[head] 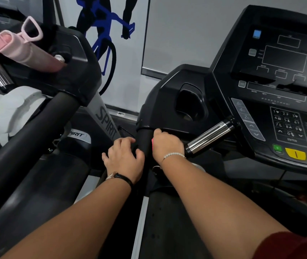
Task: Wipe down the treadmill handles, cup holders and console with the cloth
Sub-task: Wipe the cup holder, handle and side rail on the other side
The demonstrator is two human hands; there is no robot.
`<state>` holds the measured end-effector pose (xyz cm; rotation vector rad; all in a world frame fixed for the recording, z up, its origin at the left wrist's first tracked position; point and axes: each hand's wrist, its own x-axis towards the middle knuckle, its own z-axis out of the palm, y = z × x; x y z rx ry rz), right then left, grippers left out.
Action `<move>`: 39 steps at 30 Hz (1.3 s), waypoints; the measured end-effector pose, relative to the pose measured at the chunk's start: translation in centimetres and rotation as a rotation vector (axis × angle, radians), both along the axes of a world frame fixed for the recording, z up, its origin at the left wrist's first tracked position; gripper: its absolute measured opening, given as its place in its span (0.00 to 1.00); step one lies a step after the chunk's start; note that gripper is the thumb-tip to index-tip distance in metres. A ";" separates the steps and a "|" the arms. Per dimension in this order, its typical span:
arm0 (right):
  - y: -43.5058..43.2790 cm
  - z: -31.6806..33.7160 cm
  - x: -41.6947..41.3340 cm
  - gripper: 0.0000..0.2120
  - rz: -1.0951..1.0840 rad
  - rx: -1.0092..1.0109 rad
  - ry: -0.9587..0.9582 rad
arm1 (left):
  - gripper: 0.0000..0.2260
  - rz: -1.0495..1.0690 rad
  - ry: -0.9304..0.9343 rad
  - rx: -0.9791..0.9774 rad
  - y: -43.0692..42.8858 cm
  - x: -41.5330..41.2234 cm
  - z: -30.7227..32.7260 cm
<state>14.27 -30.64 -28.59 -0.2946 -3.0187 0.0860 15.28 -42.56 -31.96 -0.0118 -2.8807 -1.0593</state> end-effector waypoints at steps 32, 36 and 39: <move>3.2 7.6 1.5 0.35 0.355 0.177 -0.377 | 0.07 -0.338 0.245 0.110 0.0 -0.4 1.8; 8.8 10.0 2.1 0.20 0.074 0.536 -0.176 | 0.10 -0.328 0.125 -0.175 0.3 -0.9 3.8; 10.3 9.4 2.7 0.19 0.060 0.561 -0.131 | 0.07 -0.351 -0.019 -0.421 2.3 -0.4 6.9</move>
